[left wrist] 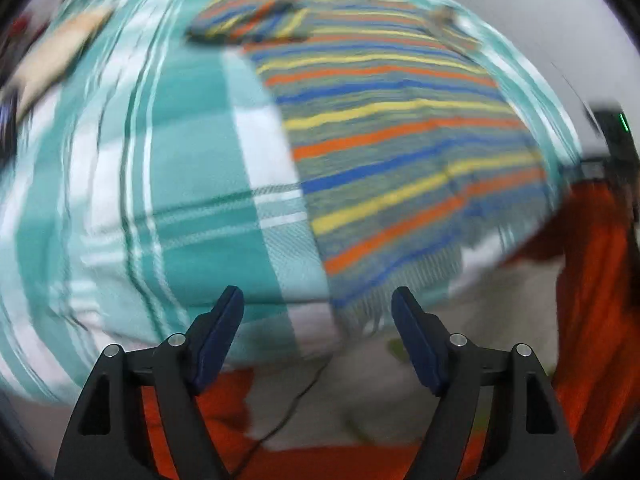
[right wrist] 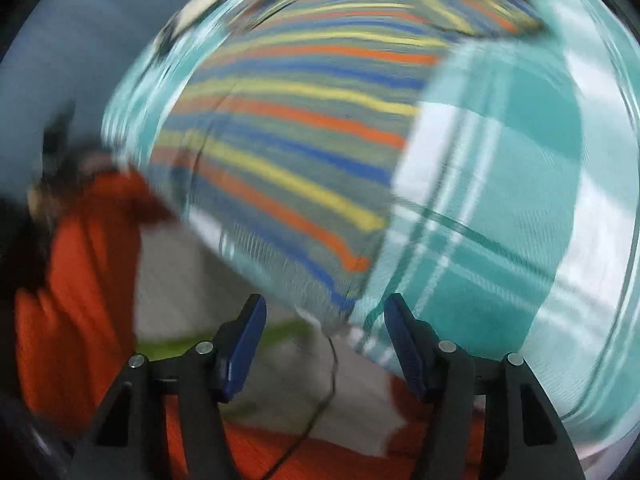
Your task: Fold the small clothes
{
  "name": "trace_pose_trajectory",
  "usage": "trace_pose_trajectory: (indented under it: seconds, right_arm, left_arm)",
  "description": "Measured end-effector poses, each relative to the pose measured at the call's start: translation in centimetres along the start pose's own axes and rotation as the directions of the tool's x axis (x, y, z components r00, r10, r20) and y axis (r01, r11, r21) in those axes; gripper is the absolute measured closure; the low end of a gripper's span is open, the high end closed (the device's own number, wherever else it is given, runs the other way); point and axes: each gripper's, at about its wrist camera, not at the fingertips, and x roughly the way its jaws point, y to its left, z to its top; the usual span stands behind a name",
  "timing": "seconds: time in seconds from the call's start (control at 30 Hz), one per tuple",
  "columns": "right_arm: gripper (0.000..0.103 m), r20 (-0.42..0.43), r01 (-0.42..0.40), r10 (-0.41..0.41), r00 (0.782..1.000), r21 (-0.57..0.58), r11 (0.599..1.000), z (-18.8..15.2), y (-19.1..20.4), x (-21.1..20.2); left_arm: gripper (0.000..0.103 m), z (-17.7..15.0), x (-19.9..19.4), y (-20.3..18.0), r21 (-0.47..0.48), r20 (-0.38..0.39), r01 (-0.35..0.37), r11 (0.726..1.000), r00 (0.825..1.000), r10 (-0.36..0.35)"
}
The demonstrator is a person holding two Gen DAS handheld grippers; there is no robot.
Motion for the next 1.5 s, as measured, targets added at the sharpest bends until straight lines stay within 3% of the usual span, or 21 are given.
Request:
trace_pose_trajectory:
  seconds: [0.1,0.17,0.2,0.23,0.33,0.43,0.6,0.77,0.8,0.83,0.87,0.9,0.93,1.0,1.1,1.13,1.17,1.27,1.33,1.4,1.5]
  right_arm:
    - [0.042,-0.034,-0.053,0.057,0.998,0.105,0.993,0.3,-2.1,2.0]
    - [0.049,-0.073,-0.06,0.07,0.995,0.131,0.99,0.5,-2.1,4.6]
    - [0.067,-0.085,-0.081,0.094,0.992,0.138,0.987,0.8,-1.8,5.9]
    - [0.096,-0.08,-0.103,0.115,0.99,0.146,0.984,1.3,-1.5,6.8]
    - [0.098,-0.093,-0.063,0.081,0.992,0.184,0.981,1.1,-0.6,7.5]
    - [0.098,-0.149,0.055,-0.031,0.988,0.157,0.986,-0.2,0.7,6.0]
    - [0.098,-0.167,0.152,-0.123,0.978,0.17,0.974,0.9,1.4,7.0]
    - [0.097,-0.165,0.183,-0.147,0.975,0.225,0.957,1.8,1.1,9.7]
    - [0.089,-0.157,0.177,-0.144,0.977,0.224,0.958,1.8,1.2,9.3]
    - [0.072,-0.151,0.162,-0.129,0.98,0.23,0.96,2.0,1.5,9.0]
    - [0.063,-0.153,0.155,-0.12,0.981,0.243,0.957,2.0,1.5,8.3]
    - [0.055,-0.149,0.158,-0.123,0.981,0.25,0.955,1.9,1.4,7.2]
    - [0.055,-0.127,0.174,-0.146,0.981,0.244,0.954,2.0,1.4,5.5]
    - [0.055,-0.084,0.267,-0.255,0.963,0.191,0.945,2.7,1.6,2.2]
    - [0.054,0.028,0.508,-0.508,0.861,0.025,0.861,6.2,2.5,-2.0]
    - [0.05,0.089,0.55,-0.547,0.832,-0.02,0.835,8.2,2.5,-3.1]
    - [0.048,0.137,0.559,-0.549,0.824,-0.046,0.828,9.9,2.0,-4.1]
    - [0.045,0.291,0.552,-0.497,0.818,-0.151,0.82,16.7,2.3,-3.4]
    - [0.045,0.347,0.54,-0.453,0.821,-0.216,0.813,22.1,2.2,0.0]
    - [0.045,0.358,0.532,-0.439,0.824,-0.221,0.818,24.6,1.2,3.0]
    - [0.05,0.297,0.492,-0.437,0.849,-0.143,0.859,28.2,-1.6,8.6]
  left_arm:
    - [0.04,0.6,3.6,-1.4,-0.044,-0.078,0.004,0.999,0.997,-0.007]
    - [0.049,0.3,5.1,-3.1,-0.041,-0.114,0.035,0.999,0.993,-0.04]
    - [0.073,0.5,6.1,-3.8,-0.031,-0.138,0.041,0.999,0.989,-0.045]
    - [0.096,0.6,6.9,-4.5,-0.024,-0.164,0.026,0.999,0.986,-0.03]
    - [0.098,0.8,6.8,-4.3,-0.083,-0.178,0.015,0.996,0.984,-0.03]
    - [0.099,0.3,5.2,-3.9,-0.086,-0.185,0.006,0.996,0.982,-0.022]
    - [0.099,1.2,7.4,-4.5,-0.069,-0.248,-0.089,0.994,0.966,0.07]
    - [0.09,2.7,8.9,-7.2,-0.05,-0.248,-0.165,0.985,0.957,0.148]
    - [0.084,2.8,8.2,-7.7,-0.044,-0.236,-0.179,0.983,0.958,0.164]
    - [0.069,2.8,7.7,-8.0,-0.043,-0.227,-0.191,0.981,0.958,0.177]
    - [0.061,2.8,6.3,-8.3,-0.045,-0.201,-0.214,0.976,0.959,0.201]
    - [0.045,2.8,4.7,-8.4,-0.055,-0.156,-0.244,0.968,0.96,0.233]
    - [0.035,3.0,3.1,-8.5,-0.07,-0.108,-0.27,0.96,0.959,0.262]
    - [0.03,3.6,-0.2,-8.7,-0.117,0.0,-0.327,0.938,0.944,0.33]
    - [0.027,5.3,-2.7,-9.6,-0.197,0.11,-0.353,0.915,0.919,0.379]
    - [0.027,6.2,-3.4,-9.7,-0.232,0.145,-0.343,0.91,0.913,0.381]
    - [0.027,6.4,-4.0,-9.8,-0.261,0.168,-0.33,0.907,0.91,0.379]
    - [0.027,7.2,-3.4,-8.4,-0.373,0.21,-0.224,0.9,0.925,0.317]
    - [0.027,6.5,-4.0,-8.2,-0.418,0.226,-0.162,0.894,0.935,0.274]
    - [0.027,6.1,-3.3,-8.6,-0.434,0.23,-0.129,0.892,0.941,0.248]
    - [0.027,4.7,-2.3,-8.5,-0.418,0.192,-0.166,0.893,0.945,0.266]
